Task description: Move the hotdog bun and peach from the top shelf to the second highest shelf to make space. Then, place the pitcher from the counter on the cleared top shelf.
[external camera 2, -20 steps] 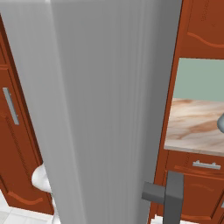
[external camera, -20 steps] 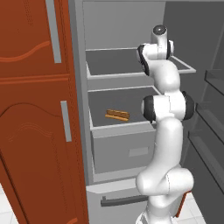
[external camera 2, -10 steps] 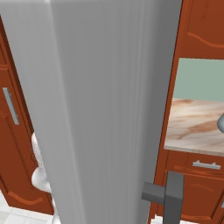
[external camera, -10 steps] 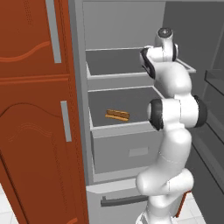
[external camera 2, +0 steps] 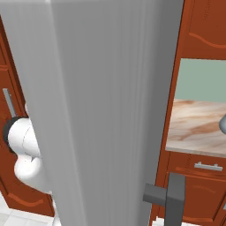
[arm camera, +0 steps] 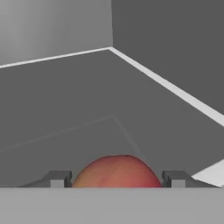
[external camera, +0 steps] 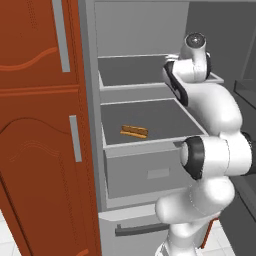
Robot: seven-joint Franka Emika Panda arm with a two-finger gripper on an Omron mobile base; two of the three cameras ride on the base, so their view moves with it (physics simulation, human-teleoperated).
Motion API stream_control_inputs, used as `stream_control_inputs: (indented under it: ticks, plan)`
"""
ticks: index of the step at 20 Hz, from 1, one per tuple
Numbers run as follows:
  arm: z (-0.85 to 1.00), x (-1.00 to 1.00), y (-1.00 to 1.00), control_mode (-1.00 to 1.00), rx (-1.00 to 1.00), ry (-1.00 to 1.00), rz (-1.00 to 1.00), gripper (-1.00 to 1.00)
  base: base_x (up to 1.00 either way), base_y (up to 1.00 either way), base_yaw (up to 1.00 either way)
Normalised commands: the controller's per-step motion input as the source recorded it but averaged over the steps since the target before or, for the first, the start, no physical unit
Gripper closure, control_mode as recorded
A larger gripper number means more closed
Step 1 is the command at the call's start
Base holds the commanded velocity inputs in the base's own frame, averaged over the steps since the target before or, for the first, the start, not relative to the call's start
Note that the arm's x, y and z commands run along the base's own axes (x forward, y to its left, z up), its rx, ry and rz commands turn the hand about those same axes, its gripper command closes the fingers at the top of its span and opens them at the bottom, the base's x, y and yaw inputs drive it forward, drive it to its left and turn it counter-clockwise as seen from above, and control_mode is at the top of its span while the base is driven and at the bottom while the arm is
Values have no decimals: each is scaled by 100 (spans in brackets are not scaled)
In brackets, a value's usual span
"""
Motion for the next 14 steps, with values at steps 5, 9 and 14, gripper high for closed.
stream_control_inputs:
  ticks: [5,9,14]
  plan:
    - [35,-100,39,-100,-2,6,9,100,0,0,0]
    - [-27,-100,52,-100,-7,2,7,100,0,0,0]
    - [-84,-100,51,-100,-7,0,7,100,0,0,0]
